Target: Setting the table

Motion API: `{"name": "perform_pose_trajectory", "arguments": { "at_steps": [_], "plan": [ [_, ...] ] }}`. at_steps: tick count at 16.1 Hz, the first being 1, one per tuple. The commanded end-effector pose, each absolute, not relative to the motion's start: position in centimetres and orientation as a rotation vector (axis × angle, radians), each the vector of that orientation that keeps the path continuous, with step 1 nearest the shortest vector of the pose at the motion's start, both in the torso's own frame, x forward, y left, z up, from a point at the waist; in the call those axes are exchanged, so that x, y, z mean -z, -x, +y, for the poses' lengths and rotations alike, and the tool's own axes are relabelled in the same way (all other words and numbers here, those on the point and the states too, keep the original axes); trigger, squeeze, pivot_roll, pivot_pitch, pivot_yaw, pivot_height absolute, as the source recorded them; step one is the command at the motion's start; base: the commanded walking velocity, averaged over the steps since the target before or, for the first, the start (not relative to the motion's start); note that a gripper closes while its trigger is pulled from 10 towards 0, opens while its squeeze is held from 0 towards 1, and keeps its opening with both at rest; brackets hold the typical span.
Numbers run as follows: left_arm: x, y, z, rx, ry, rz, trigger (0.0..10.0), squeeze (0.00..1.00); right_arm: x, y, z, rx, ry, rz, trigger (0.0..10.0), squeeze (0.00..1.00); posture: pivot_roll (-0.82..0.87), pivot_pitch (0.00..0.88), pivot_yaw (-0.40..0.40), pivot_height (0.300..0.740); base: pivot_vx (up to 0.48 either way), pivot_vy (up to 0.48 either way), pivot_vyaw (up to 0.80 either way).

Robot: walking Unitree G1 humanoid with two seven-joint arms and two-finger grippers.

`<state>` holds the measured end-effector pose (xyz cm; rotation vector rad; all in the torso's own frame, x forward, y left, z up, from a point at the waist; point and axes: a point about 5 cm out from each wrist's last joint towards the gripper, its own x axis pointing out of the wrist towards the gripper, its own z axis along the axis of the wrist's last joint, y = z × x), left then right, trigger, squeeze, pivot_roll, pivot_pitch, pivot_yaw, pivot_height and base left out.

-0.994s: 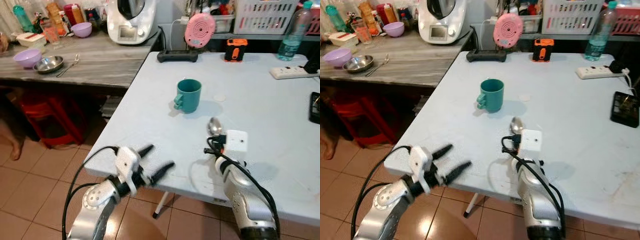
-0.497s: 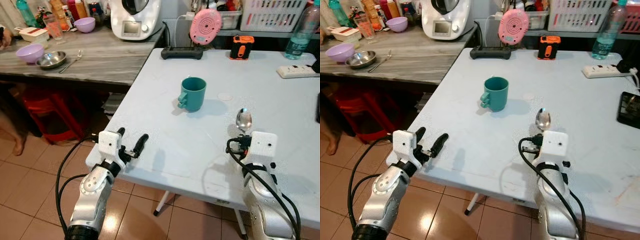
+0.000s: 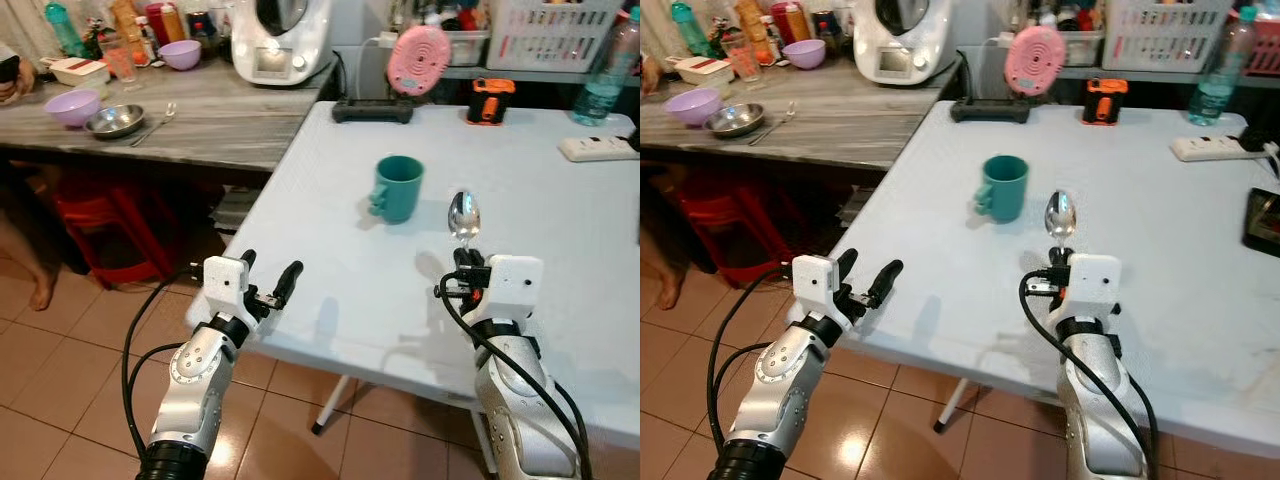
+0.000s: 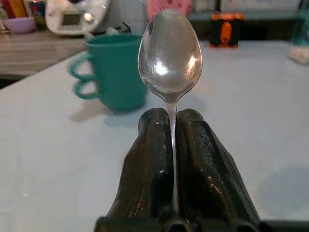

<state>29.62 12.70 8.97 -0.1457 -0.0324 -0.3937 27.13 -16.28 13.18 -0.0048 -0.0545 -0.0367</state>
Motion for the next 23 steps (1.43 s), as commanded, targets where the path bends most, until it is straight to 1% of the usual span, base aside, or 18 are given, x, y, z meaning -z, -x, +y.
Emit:
{"name": "perform_pose_trajectory", "arguments": {
  "at_steps": [1,11,17,20,23],
  "plan": [
    [-8.77,-29.53,13.29,0.372,0.142,-0.029,10.0,0.0,-13.49,-27.14,-15.57,0.01,-0.012,-0.073,10.0,0.0,-0.17,0.016,0.113,0.74,0.0,0.322,0.0],
    [-8.92,-29.95,12.96,0.374,0.145,-0.038,10.0,0.0,-13.55,-27.12,-16.29,0.064,-0.083,-0.082,10.0,0.0,-0.17,0.014,0.12,0.74,0.0,0.349,0.0],
    [-9.07,-30.06,12.81,0.375,0.146,-0.045,10.0,0.0,-13.48,-27.18,-16.36,0.074,-0.08,-0.079,10.0,0.0,-0.17,0.018,0.123,0.74,0.0,0.355,-0.07],
    [-9.12,-30.04,12.66,0.376,0.148,-0.047,10.0,0.0,-13.51,-27.2,-16.24,0.071,-0.082,-0.081,10.0,0.0,-0.17,0.019,0.123,0.74,0.0,0.356,-0.53],
    [-9.01,-29.86,12.36,0.381,0.152,-0.046,10.0,0.0,-13.5,-27.22,-16.13,0.07,-0.084,-0.085,10.0,0.0,-0.17,0.018,0.124,0.74,0.0,0.36,-0.8]
  ]
}}
